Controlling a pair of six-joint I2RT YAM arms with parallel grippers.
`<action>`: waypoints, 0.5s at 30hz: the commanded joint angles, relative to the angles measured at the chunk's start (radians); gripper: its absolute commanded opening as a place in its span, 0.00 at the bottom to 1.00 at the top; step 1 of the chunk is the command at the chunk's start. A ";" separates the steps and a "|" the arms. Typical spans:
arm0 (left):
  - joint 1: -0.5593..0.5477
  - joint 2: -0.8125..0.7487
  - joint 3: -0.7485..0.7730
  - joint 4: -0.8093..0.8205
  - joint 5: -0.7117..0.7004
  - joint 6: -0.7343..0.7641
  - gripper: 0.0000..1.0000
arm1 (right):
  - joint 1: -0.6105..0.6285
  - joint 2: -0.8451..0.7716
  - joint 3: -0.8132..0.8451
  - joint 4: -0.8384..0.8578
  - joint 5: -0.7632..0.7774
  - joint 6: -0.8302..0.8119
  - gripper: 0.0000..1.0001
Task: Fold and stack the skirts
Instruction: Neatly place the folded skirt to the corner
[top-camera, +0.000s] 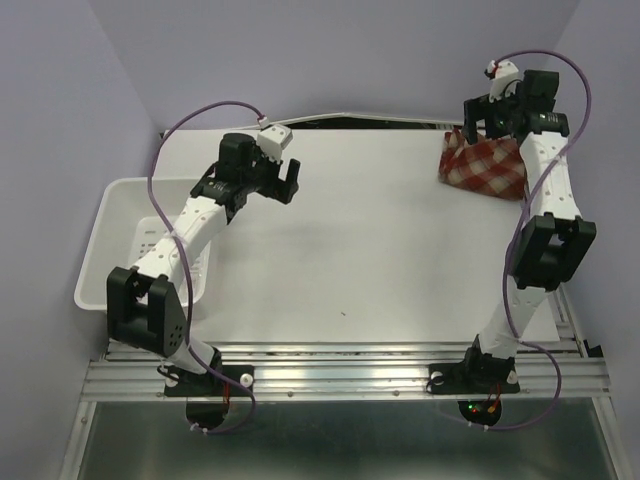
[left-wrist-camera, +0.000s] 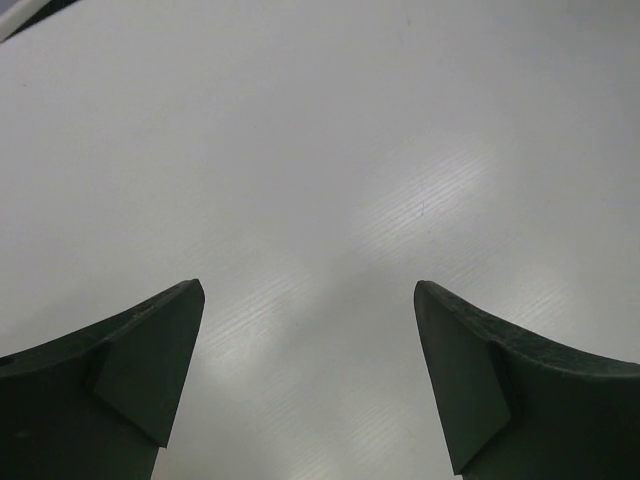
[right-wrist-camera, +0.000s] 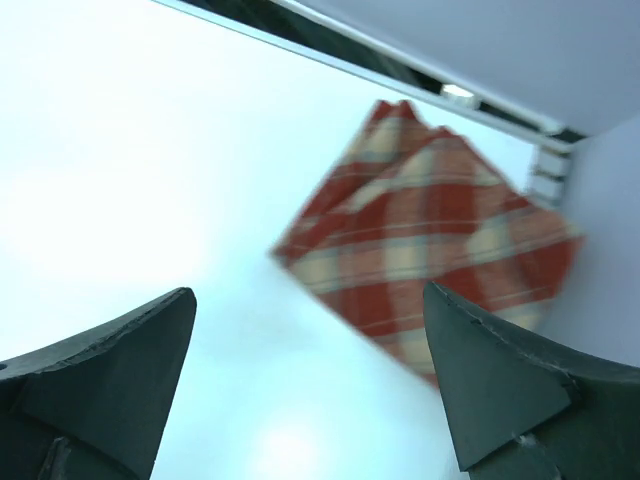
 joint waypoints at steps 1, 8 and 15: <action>0.004 -0.065 0.045 0.073 -0.046 -0.006 0.98 | -0.005 -0.062 -0.145 -0.040 0.006 0.249 1.00; 0.004 -0.074 0.010 0.068 -0.093 -0.046 0.98 | -0.005 0.157 -0.009 0.038 0.250 0.572 1.00; 0.006 -0.091 -0.056 0.068 -0.156 -0.024 0.98 | -0.005 0.395 0.154 0.106 0.454 0.578 1.00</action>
